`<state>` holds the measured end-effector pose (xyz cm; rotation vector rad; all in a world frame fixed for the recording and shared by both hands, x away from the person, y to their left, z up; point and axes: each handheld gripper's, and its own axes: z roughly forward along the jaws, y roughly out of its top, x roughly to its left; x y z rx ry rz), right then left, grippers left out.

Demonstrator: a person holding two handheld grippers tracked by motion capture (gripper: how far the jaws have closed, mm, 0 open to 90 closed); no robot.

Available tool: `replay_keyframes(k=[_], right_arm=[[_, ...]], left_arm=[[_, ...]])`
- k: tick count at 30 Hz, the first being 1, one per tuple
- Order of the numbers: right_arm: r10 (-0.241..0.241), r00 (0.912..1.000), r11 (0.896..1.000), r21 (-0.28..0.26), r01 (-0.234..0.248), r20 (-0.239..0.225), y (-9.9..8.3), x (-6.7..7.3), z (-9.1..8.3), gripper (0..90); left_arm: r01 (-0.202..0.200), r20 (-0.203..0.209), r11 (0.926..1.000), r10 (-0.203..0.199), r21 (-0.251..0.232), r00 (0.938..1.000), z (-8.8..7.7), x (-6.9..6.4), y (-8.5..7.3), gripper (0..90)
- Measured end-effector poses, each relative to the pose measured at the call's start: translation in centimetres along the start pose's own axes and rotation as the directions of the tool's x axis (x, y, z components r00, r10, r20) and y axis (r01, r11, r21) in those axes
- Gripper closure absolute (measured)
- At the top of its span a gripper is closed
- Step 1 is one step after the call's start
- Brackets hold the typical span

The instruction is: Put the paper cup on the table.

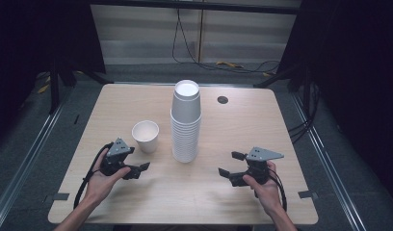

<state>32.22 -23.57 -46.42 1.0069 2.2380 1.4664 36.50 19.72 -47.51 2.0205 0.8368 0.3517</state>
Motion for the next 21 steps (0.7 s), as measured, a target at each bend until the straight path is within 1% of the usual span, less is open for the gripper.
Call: replay_keyframes(k=[1, 4, 7, 9, 11, 13, 14, 15, 16, 17, 19, 21], right_arm=[[-0.002, 1.0, 1.0, -0.002, 0.002, -0.005, 0.0, 0.0, 0.0, 14.3], [-0.005, 1.0, 1.0, -0.004, 0.005, -0.004, 0.0, 0.1, 0.0, 14.3], [-0.006, 1.0, 1.0, -0.007, 0.006, 0.002, -0.1, 0.1, 0.0, 14.3], [-0.005, 1.0, 1.0, -0.005, 0.005, 0.005, -0.2, 0.1, 0.0, 14.3], [-0.005, 1.0, 1.0, -0.002, 0.005, 0.004, -0.2, 0.2, 0.1, 14.3], [-0.009, 1.0, 1.0, -0.004, 0.009, 0.001, -0.2, 0.2, 0.1, 14.3], [-0.009, 1.0, 1.0, -0.003, 0.009, 0.0, -0.2, 0.3, 0.1, 14.3], [-0.008, 1.0, 1.0, 0.002, 0.008, -0.002, -0.3, 0.3, 0.2, 14.2], [-0.013, 0.9999, 1.0, 0.008, 0.013, -0.004, -0.3, 0.4, 0.2, 14.1], [-0.015, 0.9999, 1.0, 0.009, 0.015, -0.006, -0.3, 0.4, 0.3, 14.0], [-0.013, 0.9999, 1.0, 0.012, 0.014, -0.009, -0.4, 0.5, 0.4, 13.9], [-0.015, 0.9999, 1.0, 0.019, 0.015, -0.007, -0.4, 0.5, 0.5, 13.9]], left_arm=[[0.016, 0.008, 0.9997, -0.015, -0.017, 0.9999, -0.1, -0.1, 0.0, 15.8], [0.045, -0.003, 0.9985, -0.045, -0.031, 0.999, -0.3, -0.6, -0.3, 15.8], [0.067, 0.019, 0.9972, -0.066, -0.033, 0.9976, -0.4, -1.3, -0.8, 15.9], [0.036, 0.018, 0.9985, -0.036, -0.041, 0.9992, -0.4, -1.8, -1.0, 15.9], [0.049, 0.039, 0.9964, -0.046, -0.069, 0.9982, -0.4, -2.0, -1.3, 15.9], [0.039, 0.037, 0.9959, -0.036, -0.082, 0.9986, -0.4, -2.2, -1.6, 15.8], [0.056, 0.048, 0.9949, -0.053, -0.083, 0.9975, -0.4, -2.4, -1.8, 15.8], [0.044, 0.032, 0.9961, -0.042, -0.076, 0.9986, -0.5, -2.4, -1.9, 15.9], [0.035, 0.023, 0.996, -0.033, -0.083, 0.9992, -0.6, -2.6, -1.9, 15.8], [0.036, 0.029, 0.9953, -0.034, -0.09, 0.999, -0.7, -2.5, -1.9, 15.8], [0.052, 0.027, 0.9935, -0.049, -0.101, 0.9984, -0.7, -2.4, -2.0, 15.8], [0.056, 0.031, 0.9938, -0.054, -0.096, 0.9981, -0.6, -2.3, -2.3, 15.8]])
